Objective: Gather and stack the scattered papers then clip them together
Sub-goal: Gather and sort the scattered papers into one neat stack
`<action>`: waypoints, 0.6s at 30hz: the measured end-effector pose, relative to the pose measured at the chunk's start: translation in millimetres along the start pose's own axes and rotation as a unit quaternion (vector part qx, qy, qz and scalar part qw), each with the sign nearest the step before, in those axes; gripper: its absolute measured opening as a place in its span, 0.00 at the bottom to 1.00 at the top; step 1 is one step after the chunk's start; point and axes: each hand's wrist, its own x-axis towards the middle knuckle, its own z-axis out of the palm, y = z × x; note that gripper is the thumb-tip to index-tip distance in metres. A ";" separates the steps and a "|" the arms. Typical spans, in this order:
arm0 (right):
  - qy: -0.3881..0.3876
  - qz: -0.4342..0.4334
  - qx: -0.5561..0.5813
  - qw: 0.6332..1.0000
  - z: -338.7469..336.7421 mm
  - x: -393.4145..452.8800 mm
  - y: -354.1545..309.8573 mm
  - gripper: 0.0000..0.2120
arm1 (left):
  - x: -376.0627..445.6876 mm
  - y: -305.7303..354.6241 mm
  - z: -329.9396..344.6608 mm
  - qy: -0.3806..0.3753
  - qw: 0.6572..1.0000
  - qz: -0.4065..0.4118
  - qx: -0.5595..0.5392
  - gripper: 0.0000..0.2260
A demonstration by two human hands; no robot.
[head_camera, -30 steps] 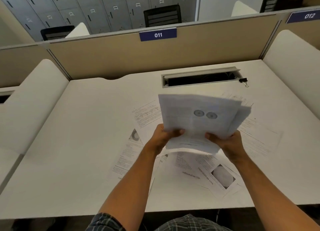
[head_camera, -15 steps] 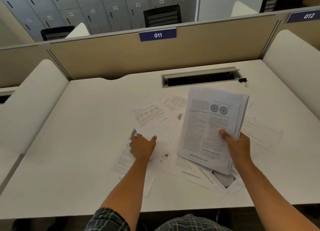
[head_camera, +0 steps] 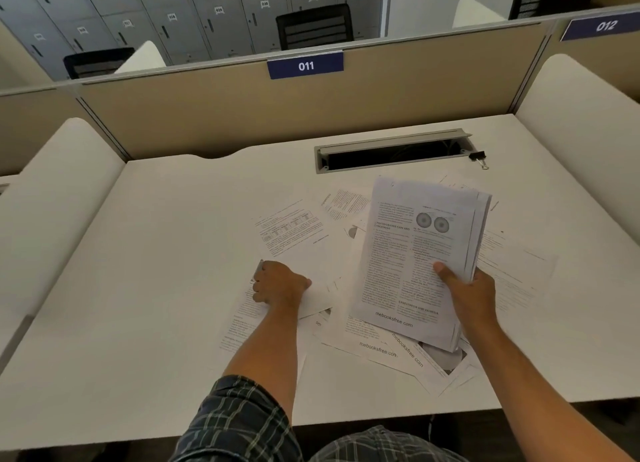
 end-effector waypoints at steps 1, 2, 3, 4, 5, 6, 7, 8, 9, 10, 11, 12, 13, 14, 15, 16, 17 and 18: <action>0.001 0.001 0.000 1.000 0.1 -0.2 -0.2 0.07 | 2.1 -0.4 -0.9 -0.007 1.000 -0.009 -0.016 0.47; 0.000 0.000 -0.001 1.000 0.3 -0.6 0.0 0.07 | 3.7 -2.2 -1.0 -0.014 0.999 -0.017 -0.035 0.45; 0.001 0.000 -0.002 1.000 0.3 -0.9 0.0 0.07 | 4.8 -2.9 -0.6 -0.021 0.998 -0.021 -0.058 0.44; 0.001 0.000 -0.004 1.000 0.3 -1.0 -0.2 0.07 | 5.4 -3.6 0.1 -0.025 0.996 -0.021 -0.085 0.43; 0.001 0.000 -0.004 1.000 0.5 -1.2 -0.4 0.07 | 5.9 -4.2 0.9 -0.027 0.993 -0.020 -0.109 0.42; 0.001 -0.001 -0.004 1.000 0.5 -1.0 -0.9 0.07 | 6.3 -4.6 1.8 -0.027 0.991 -0.017 -0.130 0.42; -0.001 -0.002 -0.003 1.000 0.5 -0.7 -1.3 0.07 | 6.4 -5.3 2.2 -0.026 0.989 -0.010 -0.145 0.41; -0.003 -0.002 -0.001 1.000 0.3 -0.5 -1.8 0.06 | 6.5 -7.0 2.4 -0.022 0.988 -0.001 -0.154 0.38; -0.004 -0.001 0.001 1.000 0.2 -0.3 -2.1 0.06 | 6.9 -9.8 2.7 -0.013 0.987 0.013 -0.162 0.32; -0.006 -0.001 0.003 1.000 -0.1 -0.3 -2.6 0.06 | 8.0 -13.6 3.5 -0.001 0.984 0.028 -0.178 0.25; -0.006 0.000 0.004 1.000 -0.5 -0.3 -3.0 0.06 | 9.4 -17.8 4.6 0.013 0.979 0.047 -0.200 0.18; -0.005 0.001 0.004 1.000 -0.8 -0.4 -3.0 0.06 | 11.1 -22.3 5.3 0.024 0.972 0.061 -0.227 0.13; -0.005 0.002 0.005 1.000 -0.9 -0.4 -3.4 0.06 | 12.7 -25.2 4.9 0.035 0.964 0.074 -0.251 0.08; -0.005 0.004 0.006 1.000 -1.1 -0.2 -3.1 0.06 | 15.0 -27.3 4.4 0.043 0.958 0.079 -0.271 0.06; -0.005 0.003 0.006 1.000 -1.1 0.1 -2.7 0.06 | 17.5 -28.1 3.5 0.048 0.951 0.084 -0.293 0.04; -0.006 0.002 0.005 1.000 -0.7 0.2 -2.5 0.06 | 19.5 -28.0 1.8 0.055 0.943 0.086 -0.316 0.08; -0.006 0.001 0.004 1.000 0.0 0.1 -2.1 0.07 | 21.7 -28.0 0.4 0.064 0.935 0.089 -0.338 0.12; -0.008 0.001 0.002 1.000 0.7 -0.2 -1.8 0.07 | 23.3 -27.2 -2.1 0.065 0.923 0.086 -0.368 0.14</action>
